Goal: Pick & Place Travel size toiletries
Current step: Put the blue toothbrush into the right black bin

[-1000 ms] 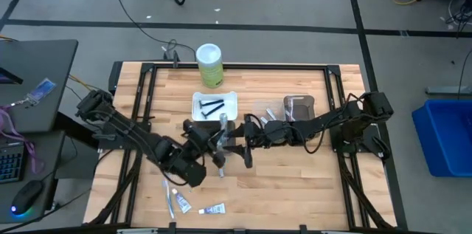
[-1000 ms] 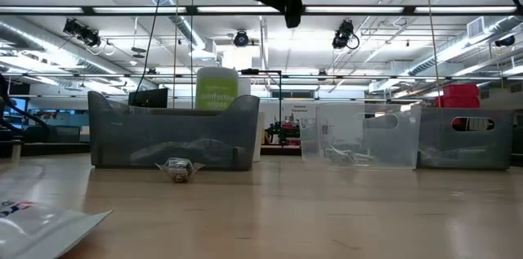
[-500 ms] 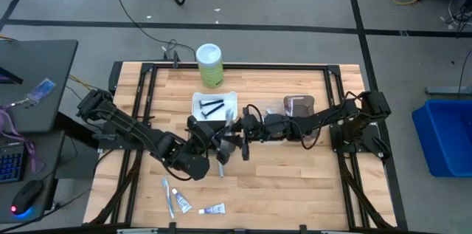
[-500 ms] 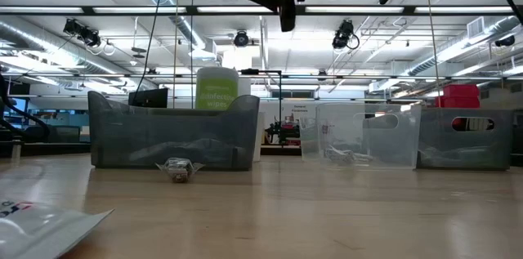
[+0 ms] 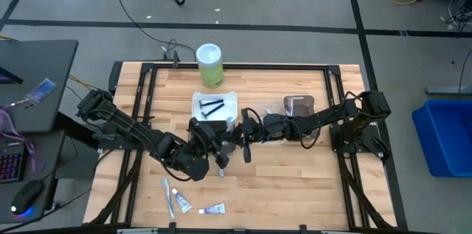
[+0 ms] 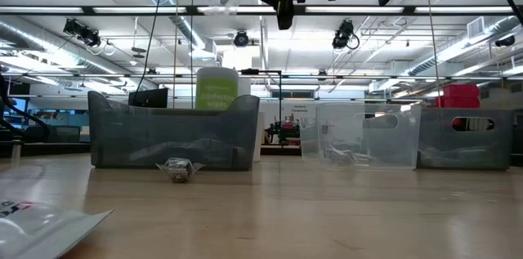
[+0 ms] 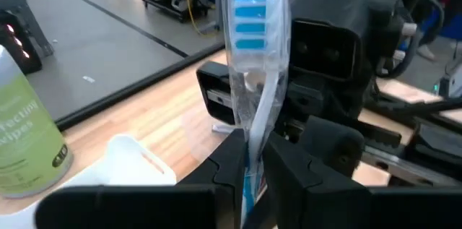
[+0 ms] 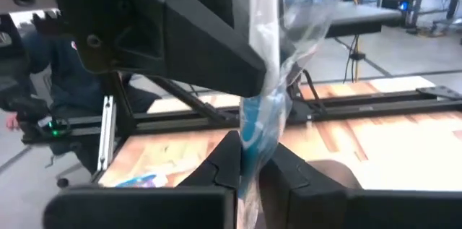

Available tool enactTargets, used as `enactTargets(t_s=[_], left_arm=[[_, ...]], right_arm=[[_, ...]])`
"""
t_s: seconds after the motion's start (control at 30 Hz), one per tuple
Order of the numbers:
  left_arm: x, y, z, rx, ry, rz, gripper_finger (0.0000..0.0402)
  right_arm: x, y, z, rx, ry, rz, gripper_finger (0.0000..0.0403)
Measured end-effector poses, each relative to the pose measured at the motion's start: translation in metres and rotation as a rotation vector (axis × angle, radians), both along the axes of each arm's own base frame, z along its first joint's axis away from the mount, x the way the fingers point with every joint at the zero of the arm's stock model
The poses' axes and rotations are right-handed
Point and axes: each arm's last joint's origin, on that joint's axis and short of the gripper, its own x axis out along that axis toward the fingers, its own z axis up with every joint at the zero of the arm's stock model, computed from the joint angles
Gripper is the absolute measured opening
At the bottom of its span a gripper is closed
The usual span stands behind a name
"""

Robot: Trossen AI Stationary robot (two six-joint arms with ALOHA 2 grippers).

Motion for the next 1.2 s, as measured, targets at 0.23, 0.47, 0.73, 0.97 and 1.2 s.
enactTargets(t_s=[0.23,0.47,0.73,0.97,1.2], left_arm=[[0.000,0.000,-0.003,-0.028,0.024,-0.037,0.0063],[-0.002,0.002,-0.022,-0.050,0.050,-0.026,0.0088],[-0.001,0.002,-0.022,-0.057,0.083,-0.077,0.0100],[-0.001,0.002,-0.022,-0.053,0.087,-0.078,0.0100],[-0.001,0.002,-0.022,-0.054,0.085,-0.077,0.0100]], right_arm=[[-0.002,-0.002,-0.005,-0.018,0.082,-0.061,0.0029],[-0.014,-0.004,0.003,-0.036,0.174,-0.081,0.0029],[-0.069,-0.010,0.002,-0.107,0.619,-0.322,0.0029],[-0.134,-0.025,0.024,0.016,0.826,-0.570,0.0036],[-0.173,-0.040,0.024,0.166,1.002,-0.860,0.0040]])
